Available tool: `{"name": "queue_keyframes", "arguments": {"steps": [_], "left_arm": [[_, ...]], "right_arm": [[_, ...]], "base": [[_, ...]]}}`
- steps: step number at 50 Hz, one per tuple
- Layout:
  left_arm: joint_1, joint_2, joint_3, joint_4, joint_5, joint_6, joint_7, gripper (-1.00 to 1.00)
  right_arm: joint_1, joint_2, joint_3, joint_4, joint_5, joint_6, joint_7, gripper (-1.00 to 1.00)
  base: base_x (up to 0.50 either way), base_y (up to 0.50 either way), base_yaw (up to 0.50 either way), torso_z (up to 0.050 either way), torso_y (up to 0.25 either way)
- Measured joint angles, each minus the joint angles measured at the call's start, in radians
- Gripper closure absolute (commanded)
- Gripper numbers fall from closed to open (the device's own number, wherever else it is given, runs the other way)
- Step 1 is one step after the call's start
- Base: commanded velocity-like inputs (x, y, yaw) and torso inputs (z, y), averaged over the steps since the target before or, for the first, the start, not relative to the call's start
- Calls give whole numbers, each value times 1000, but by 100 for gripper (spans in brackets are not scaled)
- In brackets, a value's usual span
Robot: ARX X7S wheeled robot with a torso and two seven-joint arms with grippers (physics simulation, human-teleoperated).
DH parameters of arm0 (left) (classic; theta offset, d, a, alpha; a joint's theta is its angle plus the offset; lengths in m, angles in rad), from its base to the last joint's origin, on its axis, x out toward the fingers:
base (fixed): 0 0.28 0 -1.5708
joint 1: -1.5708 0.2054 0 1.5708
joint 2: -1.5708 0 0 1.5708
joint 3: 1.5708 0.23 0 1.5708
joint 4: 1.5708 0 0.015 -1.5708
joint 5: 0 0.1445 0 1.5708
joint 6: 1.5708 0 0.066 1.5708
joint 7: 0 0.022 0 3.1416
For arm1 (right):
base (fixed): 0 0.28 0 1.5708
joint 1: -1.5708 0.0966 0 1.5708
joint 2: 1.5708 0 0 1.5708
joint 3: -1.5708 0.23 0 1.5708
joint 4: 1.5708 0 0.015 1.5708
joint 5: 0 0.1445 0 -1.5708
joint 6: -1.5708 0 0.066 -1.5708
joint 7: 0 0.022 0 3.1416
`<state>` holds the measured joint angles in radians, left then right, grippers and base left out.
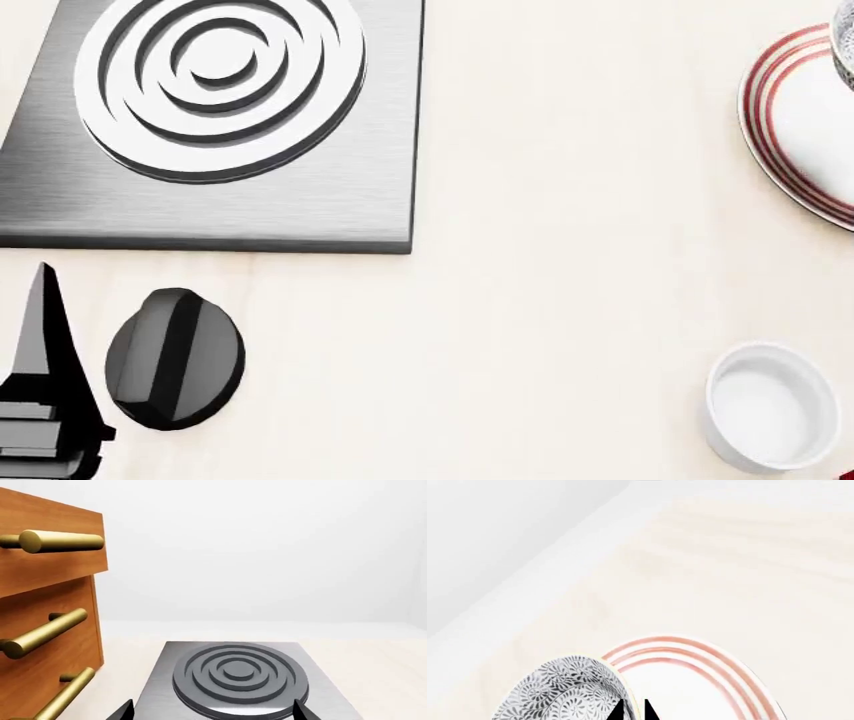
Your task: Pick the akita bowl next to the ramekin and place it on the plate.
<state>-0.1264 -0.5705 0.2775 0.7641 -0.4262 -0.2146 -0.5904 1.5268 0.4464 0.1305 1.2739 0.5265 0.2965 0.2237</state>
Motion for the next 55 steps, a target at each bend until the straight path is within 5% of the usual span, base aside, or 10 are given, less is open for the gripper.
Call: {"name": "queue_keyframes", "arguments": {"steps": [30,55], "left_arm": [[3,-5,2,-6,-1,10,0,-100],[9,-11,-4,-18,6,28,1,-100]], "right_arm": [[15,-25,292,35,-323,-17,-37,100],[-22,-54,370,35,-475,-55,-61,100]], "base": [[0,0,0,0,0],[0,0,0,0,0]]}}
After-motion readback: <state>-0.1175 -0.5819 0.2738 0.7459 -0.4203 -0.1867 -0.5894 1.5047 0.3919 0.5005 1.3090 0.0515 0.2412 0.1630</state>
